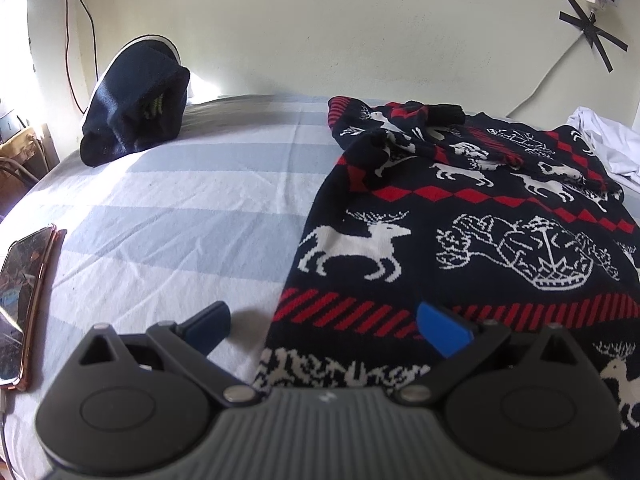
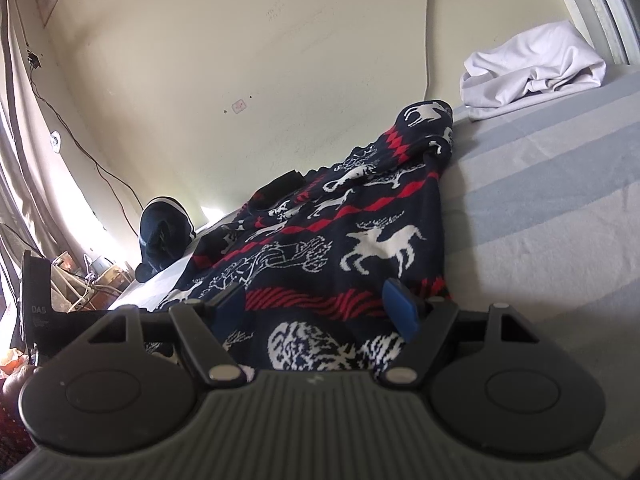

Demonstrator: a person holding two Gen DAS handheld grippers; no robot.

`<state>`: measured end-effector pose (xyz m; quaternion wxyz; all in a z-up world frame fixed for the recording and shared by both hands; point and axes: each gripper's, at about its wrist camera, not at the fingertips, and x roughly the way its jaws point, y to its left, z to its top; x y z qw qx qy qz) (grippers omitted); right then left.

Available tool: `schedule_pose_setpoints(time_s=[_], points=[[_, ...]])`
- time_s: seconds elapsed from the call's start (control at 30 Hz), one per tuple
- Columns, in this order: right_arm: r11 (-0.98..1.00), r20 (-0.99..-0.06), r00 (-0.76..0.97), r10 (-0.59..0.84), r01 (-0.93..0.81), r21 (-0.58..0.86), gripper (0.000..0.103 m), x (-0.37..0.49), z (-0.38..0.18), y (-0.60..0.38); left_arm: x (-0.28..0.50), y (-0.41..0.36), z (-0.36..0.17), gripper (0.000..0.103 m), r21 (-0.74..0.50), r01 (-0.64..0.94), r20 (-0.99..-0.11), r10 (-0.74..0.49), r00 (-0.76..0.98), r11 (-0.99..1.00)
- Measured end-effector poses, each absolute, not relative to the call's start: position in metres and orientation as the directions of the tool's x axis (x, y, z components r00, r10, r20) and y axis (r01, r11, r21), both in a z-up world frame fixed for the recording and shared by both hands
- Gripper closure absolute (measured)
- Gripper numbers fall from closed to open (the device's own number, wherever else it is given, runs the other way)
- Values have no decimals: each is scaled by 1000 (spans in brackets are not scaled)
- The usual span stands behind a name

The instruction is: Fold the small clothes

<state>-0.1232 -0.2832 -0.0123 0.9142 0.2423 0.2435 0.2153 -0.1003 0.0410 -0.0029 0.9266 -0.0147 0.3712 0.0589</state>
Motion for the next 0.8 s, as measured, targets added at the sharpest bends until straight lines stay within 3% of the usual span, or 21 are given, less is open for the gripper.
schedule_pose_setpoints(time_s=[0.43,0.8], points=[[795,-338,796,503,-272,542,25,-124,-12,-282,-99,21,2,0,161,-123,-673,200,712,979],[795,-334,799,500,-270,543,25,-126,-12,-281,-99,19,2,0,172,-122,-672,208,711,977]])
